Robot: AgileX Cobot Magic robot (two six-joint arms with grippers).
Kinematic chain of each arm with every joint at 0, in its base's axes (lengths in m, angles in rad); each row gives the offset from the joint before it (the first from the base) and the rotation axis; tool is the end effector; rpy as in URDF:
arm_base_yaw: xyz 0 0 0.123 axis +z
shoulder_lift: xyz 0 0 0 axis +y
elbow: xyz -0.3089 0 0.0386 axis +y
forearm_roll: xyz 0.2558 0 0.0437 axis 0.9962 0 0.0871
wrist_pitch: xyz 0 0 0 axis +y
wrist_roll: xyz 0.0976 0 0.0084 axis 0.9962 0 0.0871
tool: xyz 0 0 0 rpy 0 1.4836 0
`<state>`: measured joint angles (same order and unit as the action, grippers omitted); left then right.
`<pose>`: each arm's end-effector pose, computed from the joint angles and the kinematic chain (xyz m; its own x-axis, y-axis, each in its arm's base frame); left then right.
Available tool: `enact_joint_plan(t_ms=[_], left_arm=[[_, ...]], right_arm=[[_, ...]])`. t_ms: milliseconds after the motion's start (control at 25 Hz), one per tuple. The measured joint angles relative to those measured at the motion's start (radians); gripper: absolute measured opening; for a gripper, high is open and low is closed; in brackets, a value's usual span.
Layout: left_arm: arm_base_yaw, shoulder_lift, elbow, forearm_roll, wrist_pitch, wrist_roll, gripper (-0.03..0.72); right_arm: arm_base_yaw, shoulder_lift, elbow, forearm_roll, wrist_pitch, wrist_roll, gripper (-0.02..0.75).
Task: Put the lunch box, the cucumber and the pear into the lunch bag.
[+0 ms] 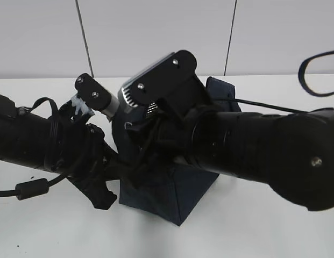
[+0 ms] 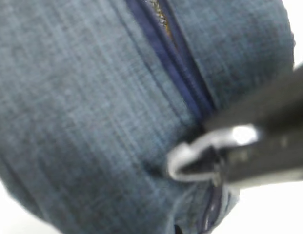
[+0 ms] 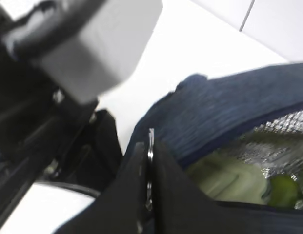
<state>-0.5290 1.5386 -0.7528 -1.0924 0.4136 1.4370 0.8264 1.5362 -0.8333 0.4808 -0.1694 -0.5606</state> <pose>0.2390 -0.1803 0.2113 -0.3796 0.6248 -0.6823 0.8671 0.4974 -0.0269 0.2349 0.2439 0.2571 -0.2441 -0.3909 -0.8875 -0.7095 0.6958 -0.1113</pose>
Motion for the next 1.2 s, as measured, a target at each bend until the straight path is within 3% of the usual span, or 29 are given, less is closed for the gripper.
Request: enact_joint_plan(t_ms=[440,760,1200], left_arm=[[0.0,0.0,0.0,0.0,0.009,0.0,-0.008],[0.0,0.0,-0.002,-0.003,0.032,-0.004,-0.01],[0.0,-0.017,0.018,-0.007,0.083,-0.03,-0.012]], right_arm=[[-0.028,-0.015,-0.076,0.413,0.009,-0.401,0.006],[-0.165,-0.019,-0.142,0.507,0.108,-0.429,0.006],[-0.336,0.062,-0.235,0.517,0.184,-0.431,0.006]])
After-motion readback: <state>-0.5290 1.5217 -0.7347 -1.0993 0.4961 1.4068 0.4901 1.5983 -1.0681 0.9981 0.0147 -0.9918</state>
